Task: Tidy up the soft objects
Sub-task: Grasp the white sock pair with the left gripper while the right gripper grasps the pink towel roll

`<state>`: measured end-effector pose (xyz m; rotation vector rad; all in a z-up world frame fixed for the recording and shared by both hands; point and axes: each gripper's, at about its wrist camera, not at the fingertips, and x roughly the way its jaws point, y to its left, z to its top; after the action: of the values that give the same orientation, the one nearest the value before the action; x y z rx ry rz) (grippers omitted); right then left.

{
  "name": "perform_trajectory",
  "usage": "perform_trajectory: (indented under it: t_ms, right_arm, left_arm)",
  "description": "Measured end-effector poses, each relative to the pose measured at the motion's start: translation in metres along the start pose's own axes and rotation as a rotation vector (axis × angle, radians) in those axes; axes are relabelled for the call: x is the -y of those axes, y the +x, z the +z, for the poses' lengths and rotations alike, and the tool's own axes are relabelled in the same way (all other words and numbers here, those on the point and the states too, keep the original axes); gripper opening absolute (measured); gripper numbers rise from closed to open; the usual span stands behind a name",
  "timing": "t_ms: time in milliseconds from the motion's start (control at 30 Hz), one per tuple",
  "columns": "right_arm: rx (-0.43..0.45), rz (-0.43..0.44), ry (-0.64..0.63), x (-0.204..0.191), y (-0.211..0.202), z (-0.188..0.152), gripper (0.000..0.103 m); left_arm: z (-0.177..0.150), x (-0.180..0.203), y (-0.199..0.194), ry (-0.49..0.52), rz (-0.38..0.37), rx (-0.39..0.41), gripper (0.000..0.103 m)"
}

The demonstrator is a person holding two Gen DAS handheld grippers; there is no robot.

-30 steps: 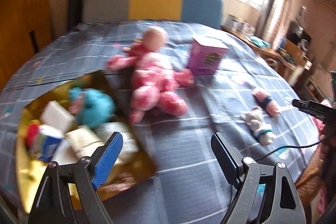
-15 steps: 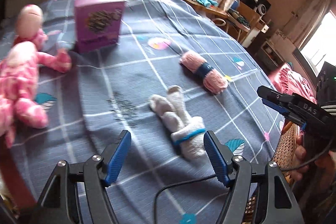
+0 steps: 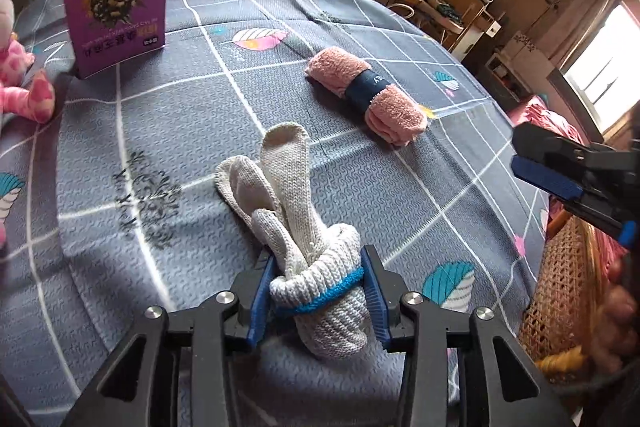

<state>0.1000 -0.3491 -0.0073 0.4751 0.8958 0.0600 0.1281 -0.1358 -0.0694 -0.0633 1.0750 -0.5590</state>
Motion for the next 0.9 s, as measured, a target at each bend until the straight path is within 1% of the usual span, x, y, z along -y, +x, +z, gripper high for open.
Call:
perform_trajectory:
  t_ms: [67,167,267,333,467,567,633,800,833,867,900]
  right_arm:
    - [-0.027,-0.004,-0.016,-0.003,0.004,-0.001,0.05]
    - [-0.086,0.013,-0.051,-0.01,0.014,0.001,0.05]
    - [-0.139,0.001,-0.085,-0.017,0.027,0.005,0.05]
    - [-0.153,-0.017,-0.111,-0.02,0.036,0.013,0.05]
    - [-0.162,-0.098,-0.174,-0.026,0.058,0.04,0.05]
    - [-0.178,-0.169,-0.245,-0.032,0.082,0.059,0.051]
    - [-0.209,-0.207,-0.303,-0.037,0.101,0.068,0.052]
    - [-0.256,-0.291,-0.381,-0.041,0.138,0.076,0.052]
    - [-0.267,-0.304,-0.389,-0.04,0.144,0.076,0.051]
    - [-0.284,-0.315,-0.401,-0.039,0.15,0.074,0.041]
    - [-0.286,-0.353,-0.422,-0.039,0.156,0.071,0.04]
  left_arm:
    - [-0.006,-0.003,-0.016,0.02,-0.016,0.034,0.041]
    - [-0.016,-0.012,-0.043,0.047,-0.004,0.079,0.042]
    - [-0.028,-0.032,-0.065,0.035,0.013,0.099,0.042]
    - [-0.038,-0.05,-0.075,0.01,0.037,0.106,0.042]
    - [-0.057,-0.077,-0.084,-0.048,0.077,0.106,0.042]
    - [-0.069,-0.09,-0.078,-0.076,0.101,0.081,0.042]
    - [-0.073,-0.096,-0.075,-0.109,0.077,0.089,0.044]
    - [-0.075,-0.097,-0.072,-0.128,0.062,0.089,0.047]
    - [-0.075,-0.098,-0.071,-0.135,0.061,0.09,0.049]
    - [-0.076,-0.098,-0.071,-0.139,0.061,0.09,0.049]
    - [-0.076,-0.098,-0.07,-0.14,0.061,0.09,0.049]
